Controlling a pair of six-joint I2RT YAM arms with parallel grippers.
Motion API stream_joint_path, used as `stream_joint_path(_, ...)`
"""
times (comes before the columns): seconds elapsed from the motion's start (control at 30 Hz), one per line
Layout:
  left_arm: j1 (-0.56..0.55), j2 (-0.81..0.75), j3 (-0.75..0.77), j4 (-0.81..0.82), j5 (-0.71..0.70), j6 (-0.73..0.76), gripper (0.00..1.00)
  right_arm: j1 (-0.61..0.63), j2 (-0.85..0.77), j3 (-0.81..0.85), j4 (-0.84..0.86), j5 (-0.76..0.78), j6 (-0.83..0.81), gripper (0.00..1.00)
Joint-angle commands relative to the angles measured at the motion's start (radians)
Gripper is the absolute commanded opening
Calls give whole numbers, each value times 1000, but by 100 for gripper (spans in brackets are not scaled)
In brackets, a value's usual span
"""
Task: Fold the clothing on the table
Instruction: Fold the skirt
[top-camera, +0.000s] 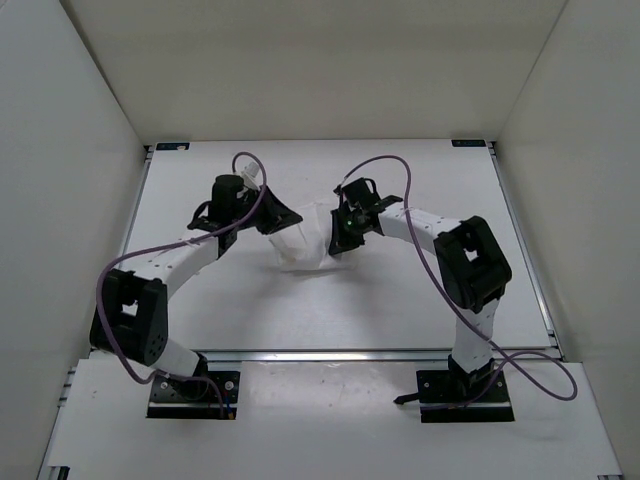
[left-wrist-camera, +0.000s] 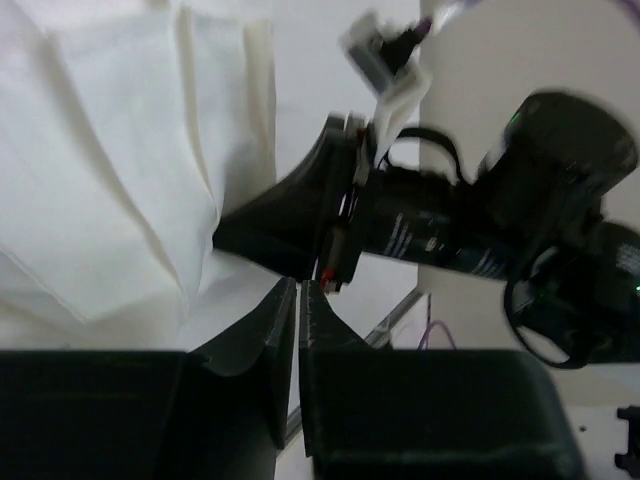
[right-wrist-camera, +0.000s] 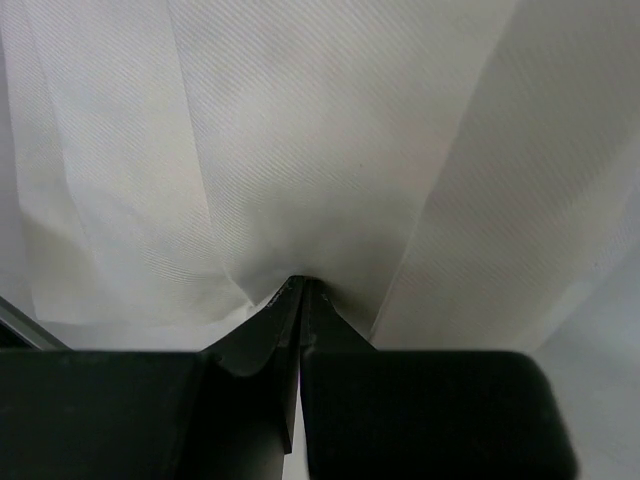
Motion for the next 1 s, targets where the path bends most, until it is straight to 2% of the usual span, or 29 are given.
stream_joint_path(0.0, -50, 12, -85, 4, -31, -16, 16, 0, 20, 52, 81, -31, -13, 0)
stream_joint_path(0.07, -62, 24, -128, 29, -49, -33, 4, 0, 50, 46, 91, -42, -12, 0)
stream_joint_path(0.13, -62, 55, -174, 67, -35, -48, 0, -5, 67, 55, 105, -67, 4, 0)
stream_joint_path(0.3, -77, 119, -205, 32, -90, -36, 0, -12, 92, 56, 114, -70, 7, 0)
stream_joint_path(0.43, -28, 176, -206, -6, -106, -27, 0, -23, 72, 33, 112, -53, 7, 0)
stream_joint_path(0.6, 2, 161, -179, -60, -135, 40, 0, -60, 26, 0, 99, -28, -19, 0)
stream_joint_path(0.7, 39, 151, -148, -97, -112, 68, 5, -70, -6, 9, 86, -25, -45, 0)
stream_joint_path(0.77, 61, 147, -114, -89, -37, 77, 10, -80, -16, 41, 48, -62, -59, 1)
stream_joint_path(0.8, 61, 129, -103, -115, -42, 91, 13, -81, -34, 73, 25, -62, -70, 4)
stream_joint_path(0.87, 55, 75, -51, -166, -45, 125, 20, -80, -66, 119, -26, -35, -82, 29)
stream_joint_path(0.9, 62, 63, -39, -190, -46, 151, 25, -78, -89, 141, -42, -27, -91, 35)
stream_joint_path(0.93, 64, 23, -19, -204, -48, 168, 32, -86, -123, 148, -44, -24, -88, 44)
stream_joint_path(0.97, 68, -11, -11, -235, -49, 185, 36, -86, -144, 147, -38, -13, -90, 53)
